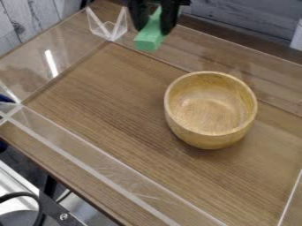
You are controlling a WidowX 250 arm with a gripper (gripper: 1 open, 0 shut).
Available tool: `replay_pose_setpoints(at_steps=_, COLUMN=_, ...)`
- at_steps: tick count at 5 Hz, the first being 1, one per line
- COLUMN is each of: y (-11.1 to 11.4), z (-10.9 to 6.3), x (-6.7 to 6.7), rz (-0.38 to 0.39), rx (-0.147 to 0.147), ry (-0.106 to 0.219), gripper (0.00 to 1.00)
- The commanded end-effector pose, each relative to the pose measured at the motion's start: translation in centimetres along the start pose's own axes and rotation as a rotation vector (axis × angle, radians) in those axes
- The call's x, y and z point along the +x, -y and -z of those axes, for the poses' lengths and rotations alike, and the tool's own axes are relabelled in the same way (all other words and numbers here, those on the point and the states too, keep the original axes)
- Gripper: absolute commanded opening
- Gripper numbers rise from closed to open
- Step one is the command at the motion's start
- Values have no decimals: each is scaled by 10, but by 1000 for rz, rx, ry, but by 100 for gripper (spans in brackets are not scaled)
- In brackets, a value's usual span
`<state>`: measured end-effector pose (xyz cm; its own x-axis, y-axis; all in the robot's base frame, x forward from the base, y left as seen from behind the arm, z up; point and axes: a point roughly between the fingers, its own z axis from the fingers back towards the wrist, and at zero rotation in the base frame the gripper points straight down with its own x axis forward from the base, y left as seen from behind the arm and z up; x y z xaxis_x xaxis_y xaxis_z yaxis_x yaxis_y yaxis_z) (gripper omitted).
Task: Put the green block in the brown bowl
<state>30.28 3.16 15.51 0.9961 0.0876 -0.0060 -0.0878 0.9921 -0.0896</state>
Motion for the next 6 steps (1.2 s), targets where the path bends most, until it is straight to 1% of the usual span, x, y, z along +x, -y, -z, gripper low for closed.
replay_pose_setpoints(at_steps=1, y=28, z=-22, x=-6, rz=56, rx=-9, ry=60, gripper=0)
replay_pose_setpoints(at_steps=2, y=47, z=-17, x=-19, rz=109, rx=-19, ry=38, gripper=0)
replay_pose_setpoints(at_steps=3, y=60, z=-6, x=-25, rz=149, rx=-22, ry=18, gripper=0)
replay_pose_setpoints(at_steps=4, y=71, z=10, x=-30, rz=187, rx=-23, ry=-4, gripper=0)
replay_pose_setpoints(at_steps=5, y=81, z=26, x=-32, rz=212, rx=-22, ry=-25, gripper=0)
replay_pose_setpoints(at_steps=6, y=90, z=38, x=-30, rz=233, rx=-23, ry=-39, gripper=0)
